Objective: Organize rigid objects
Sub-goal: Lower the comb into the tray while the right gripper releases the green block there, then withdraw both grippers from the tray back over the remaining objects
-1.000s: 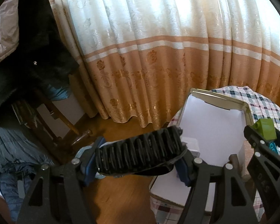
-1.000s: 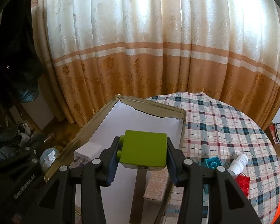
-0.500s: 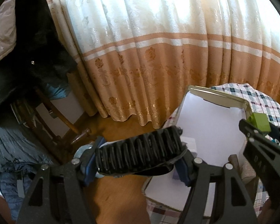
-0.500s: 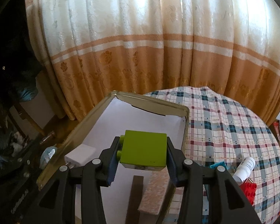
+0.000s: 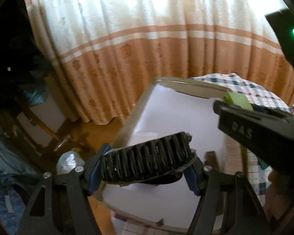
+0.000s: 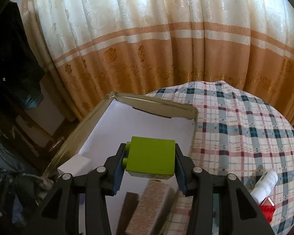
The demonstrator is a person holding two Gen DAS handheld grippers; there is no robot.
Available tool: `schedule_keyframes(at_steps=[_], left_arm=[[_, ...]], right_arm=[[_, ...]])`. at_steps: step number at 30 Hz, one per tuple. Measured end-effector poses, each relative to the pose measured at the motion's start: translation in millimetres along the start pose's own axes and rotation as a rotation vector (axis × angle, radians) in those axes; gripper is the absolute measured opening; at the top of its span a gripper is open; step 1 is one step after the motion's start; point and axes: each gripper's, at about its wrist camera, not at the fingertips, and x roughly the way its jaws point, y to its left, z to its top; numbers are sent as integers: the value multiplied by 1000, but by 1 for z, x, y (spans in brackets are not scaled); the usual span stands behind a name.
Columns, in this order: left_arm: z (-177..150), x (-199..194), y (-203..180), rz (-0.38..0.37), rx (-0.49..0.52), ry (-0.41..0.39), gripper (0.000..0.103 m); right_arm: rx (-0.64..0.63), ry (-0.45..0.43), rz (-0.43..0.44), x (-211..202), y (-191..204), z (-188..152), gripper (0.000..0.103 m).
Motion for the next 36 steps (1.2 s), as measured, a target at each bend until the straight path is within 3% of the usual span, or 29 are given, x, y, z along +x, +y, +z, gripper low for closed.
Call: schedule_keyframes(at_steps=[8, 12, 14, 16, 17, 20, 25, 27, 32, 36], left_arm=[[-3, 15, -1, -40, -19, 18, 70], [-2, 25, 3, -60, -23, 49, 70], [-3, 27, 4, -74, -26, 60, 70], [-2, 27, 4, -91, -28, 68, 72], [-2, 27, 3, -97, -22, 71, 72], [-2, 22, 3, -73, -2, 55, 87], [4, 0, 25, -72, -63, -30, 103], [6, -6, 36, -71, -92, -50, 103], [-1, -10, 50, -66, -157, -13, 103], [-9, -20, 36, -89, -121, -8, 103]], right_arm=[[-47, 21, 9, 14, 8, 4, 48], [-54, 40, 68, 24, 9, 4, 48], [-40, 42, 98, 24, 7, 3, 55], [-33, 31, 114, 21, 5, 3, 72], [-29, 20, 113, 18, 4, 3, 73], [-1, -15, 116, 3, -3, 5, 73], [82, -125, 8, -40, -28, 3, 73], [99, -164, -39, -59, -36, -3, 73], [147, -217, -120, -94, -54, -26, 76], [186, -208, -157, -108, -65, -48, 76]])
